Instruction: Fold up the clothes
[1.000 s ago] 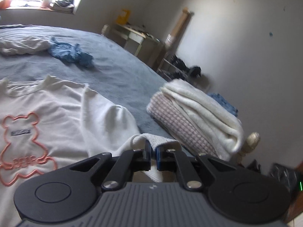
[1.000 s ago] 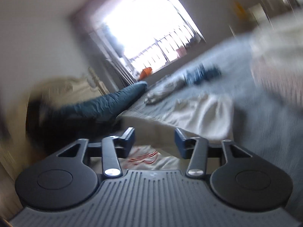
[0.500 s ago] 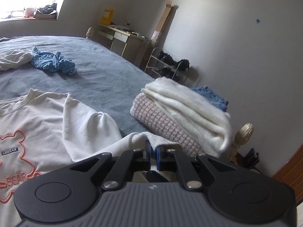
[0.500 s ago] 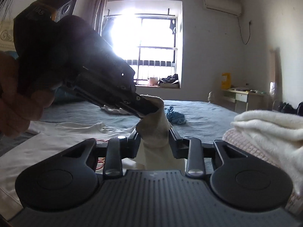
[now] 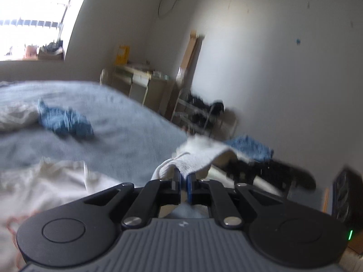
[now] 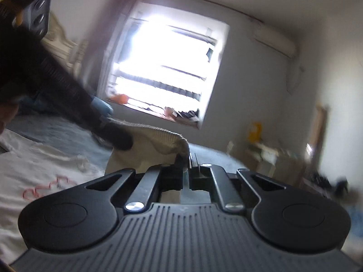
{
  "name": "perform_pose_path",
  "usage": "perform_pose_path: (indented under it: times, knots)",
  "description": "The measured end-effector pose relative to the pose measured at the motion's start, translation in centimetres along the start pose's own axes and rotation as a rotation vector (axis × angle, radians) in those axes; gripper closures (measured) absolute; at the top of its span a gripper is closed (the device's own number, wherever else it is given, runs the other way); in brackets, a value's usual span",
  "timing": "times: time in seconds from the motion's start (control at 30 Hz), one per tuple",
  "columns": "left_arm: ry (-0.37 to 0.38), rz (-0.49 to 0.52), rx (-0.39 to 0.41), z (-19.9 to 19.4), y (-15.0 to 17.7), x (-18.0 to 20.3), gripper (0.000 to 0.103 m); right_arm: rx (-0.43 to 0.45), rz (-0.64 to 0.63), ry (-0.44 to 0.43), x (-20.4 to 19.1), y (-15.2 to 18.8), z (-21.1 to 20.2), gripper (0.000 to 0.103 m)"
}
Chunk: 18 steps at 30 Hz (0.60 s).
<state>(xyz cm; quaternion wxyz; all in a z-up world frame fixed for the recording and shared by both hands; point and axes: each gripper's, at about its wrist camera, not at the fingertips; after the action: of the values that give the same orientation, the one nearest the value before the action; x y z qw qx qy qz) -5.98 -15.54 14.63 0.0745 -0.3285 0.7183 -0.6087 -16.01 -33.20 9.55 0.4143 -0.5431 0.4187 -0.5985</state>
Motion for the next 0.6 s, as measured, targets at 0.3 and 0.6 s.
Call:
perform_pose_path:
  times: [0.3,0.6]
  knots:
    - [0.076,0.08,0.049,-7.5,0.2,2.0,0.098,0.023,0.094,-0.174,3.4,-4.1,-3.5,0.103]
    - [0.139,0.132,-0.199,-10.2,13.5,4.6,0.097,-0.21,0.239,-0.186,-0.4,5.4,-13.0,0.103]
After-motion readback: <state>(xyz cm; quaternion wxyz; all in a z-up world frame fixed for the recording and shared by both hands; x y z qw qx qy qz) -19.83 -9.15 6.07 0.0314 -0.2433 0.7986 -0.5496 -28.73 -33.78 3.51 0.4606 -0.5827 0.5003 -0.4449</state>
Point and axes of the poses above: each gripper's, at about its wrist camera, not at the fingertips, and z roughly the way its jaws point, x to its right, y to its underside, and after that the axes turned 5 degrees about x, right-handed
